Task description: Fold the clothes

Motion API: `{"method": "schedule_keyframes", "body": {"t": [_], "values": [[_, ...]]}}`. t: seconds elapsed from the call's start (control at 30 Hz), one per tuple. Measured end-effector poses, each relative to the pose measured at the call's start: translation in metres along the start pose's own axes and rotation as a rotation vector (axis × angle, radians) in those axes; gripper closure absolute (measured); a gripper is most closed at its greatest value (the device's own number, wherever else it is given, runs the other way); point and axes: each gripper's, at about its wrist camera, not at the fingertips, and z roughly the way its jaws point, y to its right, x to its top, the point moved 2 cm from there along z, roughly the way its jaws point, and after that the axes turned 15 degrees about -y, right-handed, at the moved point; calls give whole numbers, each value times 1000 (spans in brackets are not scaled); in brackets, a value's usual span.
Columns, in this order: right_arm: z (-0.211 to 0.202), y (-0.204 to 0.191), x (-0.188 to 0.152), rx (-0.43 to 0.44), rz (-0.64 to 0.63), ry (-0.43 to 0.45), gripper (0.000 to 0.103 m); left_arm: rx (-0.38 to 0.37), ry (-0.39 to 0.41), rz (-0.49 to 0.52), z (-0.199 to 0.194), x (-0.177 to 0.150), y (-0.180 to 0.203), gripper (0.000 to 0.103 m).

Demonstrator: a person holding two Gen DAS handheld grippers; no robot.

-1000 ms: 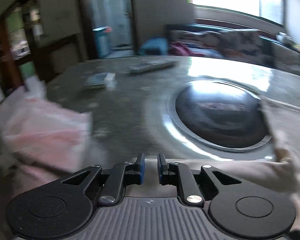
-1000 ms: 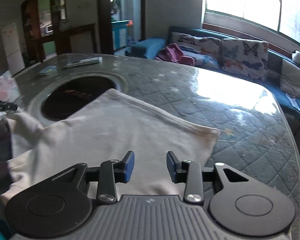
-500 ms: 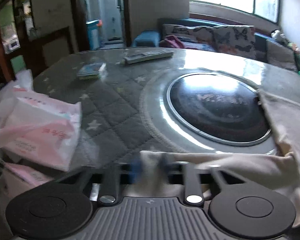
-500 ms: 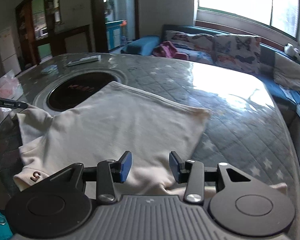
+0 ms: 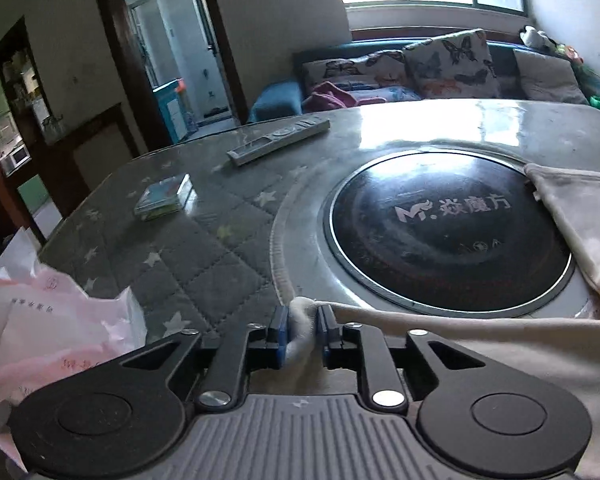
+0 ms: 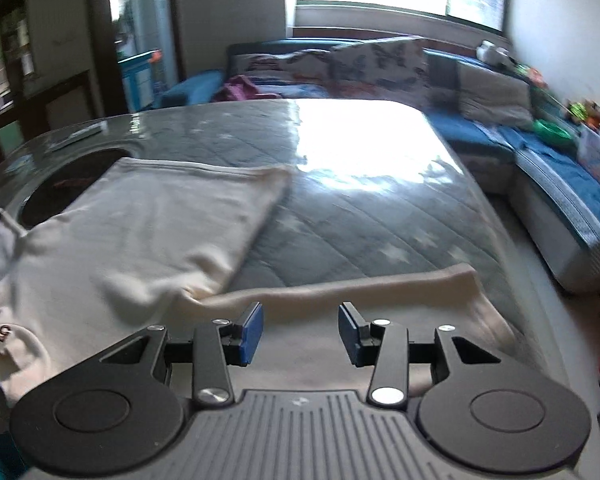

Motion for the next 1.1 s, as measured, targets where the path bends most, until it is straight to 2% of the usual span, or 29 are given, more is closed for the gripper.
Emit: {"method": "schedule_keyframes", "body": {"t": [0.03, 0.1, 0.2, 0.33, 0.53, 0.57, 0.67, 0.87, 1.0, 1.1], "values": [[-1, 6, -3, -15, 18, -1, 61, 10, 3, -10, -2, 1, -1, 69], [-1, 21, -9, -39, 58, 1, 61, 25, 16, -23, -8, 2, -3, 69], [1, 43, -15, -81, 132, 8, 62, 7, 49, -36, -24, 4, 1, 69], [4, 69, -20, -129, 240, 13, 62, -97, 81, -16, -48, 6, 22, 66], [12, 97, -23, -113, 372, 40, 64, -318, 82, 113, -73, -3, 88, 65], [13, 98, -23, -115, 377, 47, 70, -355, 79, 140, -76, -5, 100, 65], [15, 99, -24, -131, 390, 66, 96, -451, 64, 231, -84, -13, 139, 65], [4, 106, -31, -199, 399, 95, 99, -586, 54, 343, -99, -26, 192, 63], [6, 114, -41, -206, 423, 95, 98, -617, 40, 404, -103, -37, 219, 63], [4, 117, -43, -175, 448, 112, 98, -646, 48, 431, -111, -40, 232, 63]]}}
